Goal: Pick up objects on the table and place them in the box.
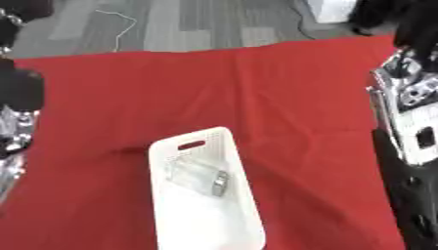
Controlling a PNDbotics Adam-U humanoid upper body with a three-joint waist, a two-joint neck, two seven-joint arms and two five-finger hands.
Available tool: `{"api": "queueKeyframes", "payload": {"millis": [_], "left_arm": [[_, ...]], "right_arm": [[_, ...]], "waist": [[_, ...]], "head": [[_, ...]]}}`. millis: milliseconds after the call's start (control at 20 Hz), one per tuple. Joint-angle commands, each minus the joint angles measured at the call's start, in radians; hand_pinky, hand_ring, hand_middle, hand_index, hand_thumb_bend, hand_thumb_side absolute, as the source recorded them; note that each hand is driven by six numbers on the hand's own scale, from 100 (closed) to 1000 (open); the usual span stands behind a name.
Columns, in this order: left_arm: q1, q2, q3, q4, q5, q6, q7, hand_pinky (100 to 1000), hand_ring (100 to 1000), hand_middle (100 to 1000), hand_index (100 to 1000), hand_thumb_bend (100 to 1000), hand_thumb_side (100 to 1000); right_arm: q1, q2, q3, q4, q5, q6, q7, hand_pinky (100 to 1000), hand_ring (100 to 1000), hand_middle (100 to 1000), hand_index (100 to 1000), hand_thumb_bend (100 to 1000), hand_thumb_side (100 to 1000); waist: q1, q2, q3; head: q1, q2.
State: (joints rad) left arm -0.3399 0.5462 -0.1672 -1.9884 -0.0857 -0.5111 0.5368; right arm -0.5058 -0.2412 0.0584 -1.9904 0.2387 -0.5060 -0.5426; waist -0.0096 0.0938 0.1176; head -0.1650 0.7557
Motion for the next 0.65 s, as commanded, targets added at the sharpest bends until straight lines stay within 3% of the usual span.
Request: {"api": "queueKeyframes", "payload": {"millis": [50,250,350,550,650], "left_arm": [[-0.033,0.004,0.045,-0.012,0.023,-0.042,0.064,707,740,797,841,413,615],[-0.061,-0.018,0.011,-0.012,0.071,-0.054,0.034,719,744,818,861,388,654],[-0.062,-0.026,0.004,-0.012,0.087,-0.056,0.009,729,756,829,864,384,678],[-0.055,-0.032,0.004,-0.012,0.102,-0.081,-0.011,733,756,833,864,378,693],[-0.048,-0.034,0.001,-0.012,0.102,-0.088,-0.016,733,755,832,865,376,694]], "right_arm": [[0.008,-0.038,-0.023,-0.01,0.014,0.003,-0.028,357,395,362,403,100,995],[0.028,-0.072,-0.008,-0.01,0.008,0.018,-0.016,349,396,360,404,100,1000],[0.031,-0.077,-0.004,-0.01,0.005,0.017,-0.008,349,396,360,404,100,1000],[0.028,-0.073,0.0,-0.01,-0.002,0.003,0.001,352,395,362,405,100,1000],[0.024,-0.07,0.004,-0.01,-0.005,-0.006,0.008,354,396,364,407,100,1000]], "waist": [[0.0,-0.017,0.011],[-0.004,-0.014,0.032],[-0.004,-0.012,0.033],[0.0,-0.008,0.024],[0.002,-0.008,0.019]], "head": [[-0.033,-0.035],[-0.061,-0.123],[-0.072,-0.182],[-0.119,-0.341],[-0.129,-0.39]]}}
